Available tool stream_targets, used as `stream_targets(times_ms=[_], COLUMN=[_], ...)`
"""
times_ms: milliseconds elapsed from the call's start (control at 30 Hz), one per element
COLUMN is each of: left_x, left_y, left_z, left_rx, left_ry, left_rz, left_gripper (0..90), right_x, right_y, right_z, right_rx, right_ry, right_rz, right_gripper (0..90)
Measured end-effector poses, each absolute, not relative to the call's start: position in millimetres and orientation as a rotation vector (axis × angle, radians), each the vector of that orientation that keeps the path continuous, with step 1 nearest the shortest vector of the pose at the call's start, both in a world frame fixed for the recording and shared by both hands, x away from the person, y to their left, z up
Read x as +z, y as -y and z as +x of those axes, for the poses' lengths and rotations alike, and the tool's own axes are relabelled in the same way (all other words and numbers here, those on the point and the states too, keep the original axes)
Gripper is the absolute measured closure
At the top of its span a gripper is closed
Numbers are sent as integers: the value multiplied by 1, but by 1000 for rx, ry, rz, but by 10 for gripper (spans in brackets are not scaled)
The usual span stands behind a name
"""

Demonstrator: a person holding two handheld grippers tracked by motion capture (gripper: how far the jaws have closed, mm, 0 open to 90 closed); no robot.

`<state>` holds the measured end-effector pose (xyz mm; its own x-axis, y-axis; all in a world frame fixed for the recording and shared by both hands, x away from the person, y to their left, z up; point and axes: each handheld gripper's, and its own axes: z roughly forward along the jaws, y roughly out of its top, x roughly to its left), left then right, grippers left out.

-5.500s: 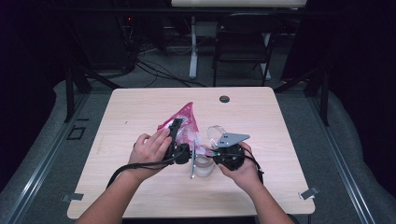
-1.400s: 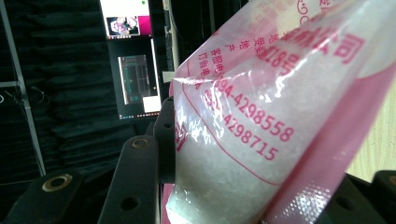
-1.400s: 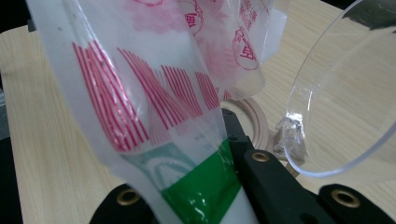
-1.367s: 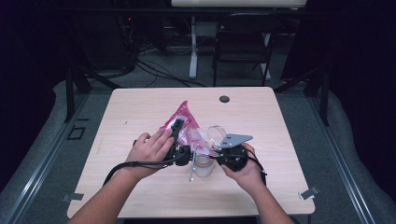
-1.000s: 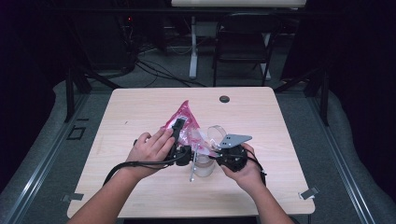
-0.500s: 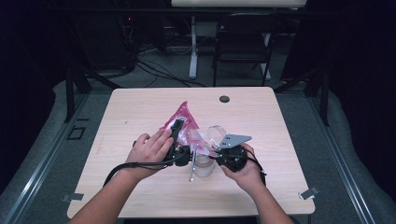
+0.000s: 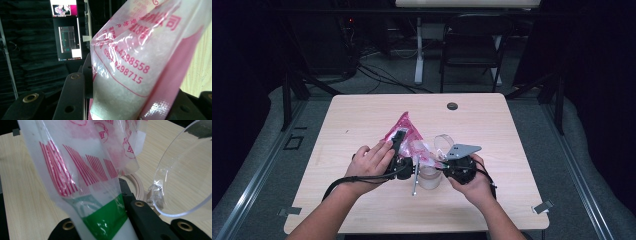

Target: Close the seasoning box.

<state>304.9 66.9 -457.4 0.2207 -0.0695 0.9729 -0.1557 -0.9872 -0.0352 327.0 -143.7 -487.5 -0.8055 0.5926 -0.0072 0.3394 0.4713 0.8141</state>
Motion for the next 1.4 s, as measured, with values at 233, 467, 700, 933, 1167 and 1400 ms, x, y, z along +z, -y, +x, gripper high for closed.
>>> stream_targets(times_ms=[233, 467, 700, 933, 1167, 1400], left_x=[-464, -466, -465, -465, -465, -465], left_y=[-72, -74, -77, -78, -80, -82], left_z=[305, 305, 304, 304, 304, 302], left_rx=[1877, 1879, 1879, 1888, 1891, 1888], left_ry=[189, 181, 166, 159, 168, 136], left_rz=[2426, 2420, 2424, 2418, 2422, 2437], left_gripper=[628, 630, 629, 620, 608, 614], right_x=[-487, -487, -487, -486, -486, -486], right_y=[144, 142, 140, 138, 136, 135], right_z=[327, 327, 327, 328, 328, 328], right_rx=[1272, 1267, 1270, 1278, 1275, 1278], right_ry=[-2426, -2427, -2431, -2431, -2439, -2437], right_rz=[795, 789, 780, 775, 766, 760], right_gripper=[900, 900, 900, 900, 900, 900])
